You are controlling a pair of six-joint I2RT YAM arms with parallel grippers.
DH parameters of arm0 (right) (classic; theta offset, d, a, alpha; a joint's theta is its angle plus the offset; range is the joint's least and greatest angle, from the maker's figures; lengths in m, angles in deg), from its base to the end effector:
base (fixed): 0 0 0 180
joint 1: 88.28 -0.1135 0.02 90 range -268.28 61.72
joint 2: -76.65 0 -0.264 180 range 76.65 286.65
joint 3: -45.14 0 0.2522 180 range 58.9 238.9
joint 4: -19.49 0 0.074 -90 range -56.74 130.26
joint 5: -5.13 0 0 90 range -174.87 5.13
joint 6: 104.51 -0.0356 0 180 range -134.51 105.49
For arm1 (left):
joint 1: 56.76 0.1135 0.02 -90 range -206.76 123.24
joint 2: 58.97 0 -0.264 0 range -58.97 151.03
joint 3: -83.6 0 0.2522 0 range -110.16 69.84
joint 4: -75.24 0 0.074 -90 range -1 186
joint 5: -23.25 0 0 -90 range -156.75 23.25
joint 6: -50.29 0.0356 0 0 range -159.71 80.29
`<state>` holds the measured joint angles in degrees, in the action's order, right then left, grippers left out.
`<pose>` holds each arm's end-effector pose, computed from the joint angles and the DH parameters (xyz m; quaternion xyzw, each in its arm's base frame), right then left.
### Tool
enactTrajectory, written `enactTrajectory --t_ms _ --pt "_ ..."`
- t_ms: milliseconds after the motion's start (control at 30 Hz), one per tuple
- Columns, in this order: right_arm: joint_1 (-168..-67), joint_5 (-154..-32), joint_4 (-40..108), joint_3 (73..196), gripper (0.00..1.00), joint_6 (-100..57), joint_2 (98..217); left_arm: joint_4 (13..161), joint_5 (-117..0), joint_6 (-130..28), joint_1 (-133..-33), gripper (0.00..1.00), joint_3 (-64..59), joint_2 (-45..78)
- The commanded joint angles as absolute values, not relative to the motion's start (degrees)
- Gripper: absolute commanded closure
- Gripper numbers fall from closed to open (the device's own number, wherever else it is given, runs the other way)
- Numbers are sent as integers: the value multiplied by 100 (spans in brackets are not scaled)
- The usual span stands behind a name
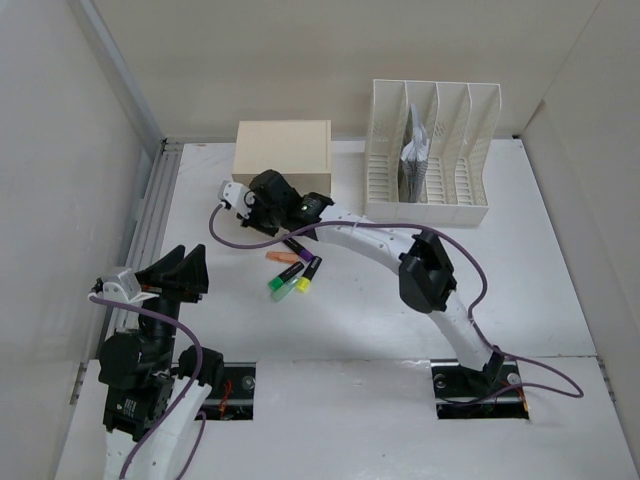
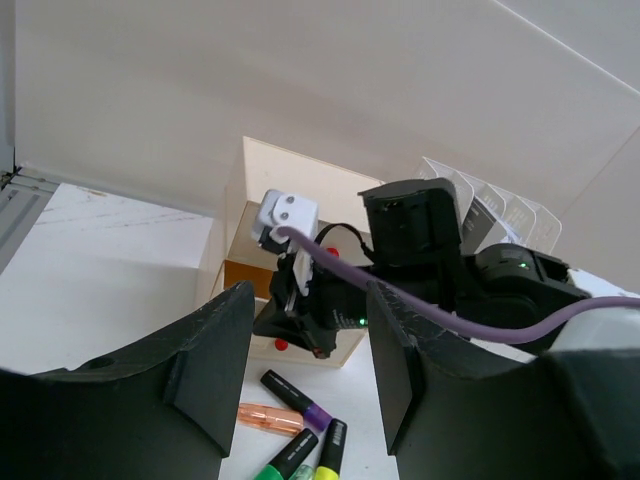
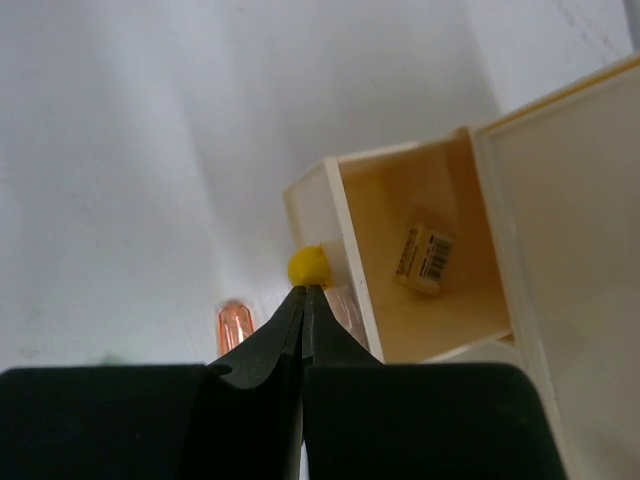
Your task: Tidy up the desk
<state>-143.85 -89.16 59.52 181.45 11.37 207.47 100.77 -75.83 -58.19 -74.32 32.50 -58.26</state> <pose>0.2996 0.4418 0.2753 -0.5903 0.6590 0.1512 0.4410 0.0168 0.0006 0.3570 -0.0710 0.5361 -0.2194 0.8121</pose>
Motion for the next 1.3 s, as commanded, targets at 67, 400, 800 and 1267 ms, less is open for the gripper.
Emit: enactTrajectory --t_ms 67,400,800,1267 --pt "-14400 -7892 5717 18538 100 1071 20919 9805 -7589 -5790 -7451 54 3222 -6389" --pt "-14400 -6520 4741 18204 100 1018 21051 9805 -7589 -5790 -7451 54 3222 -6389" --pt "-14400 -6674 4634 18152 100 1089 21026 9805 -7589 -5790 -7451 54 3222 -6336" --pt "-14400 -5975 4187 15594 7 2091 17730 9156 -7062 -7871 -7451 16 4020 -5451"
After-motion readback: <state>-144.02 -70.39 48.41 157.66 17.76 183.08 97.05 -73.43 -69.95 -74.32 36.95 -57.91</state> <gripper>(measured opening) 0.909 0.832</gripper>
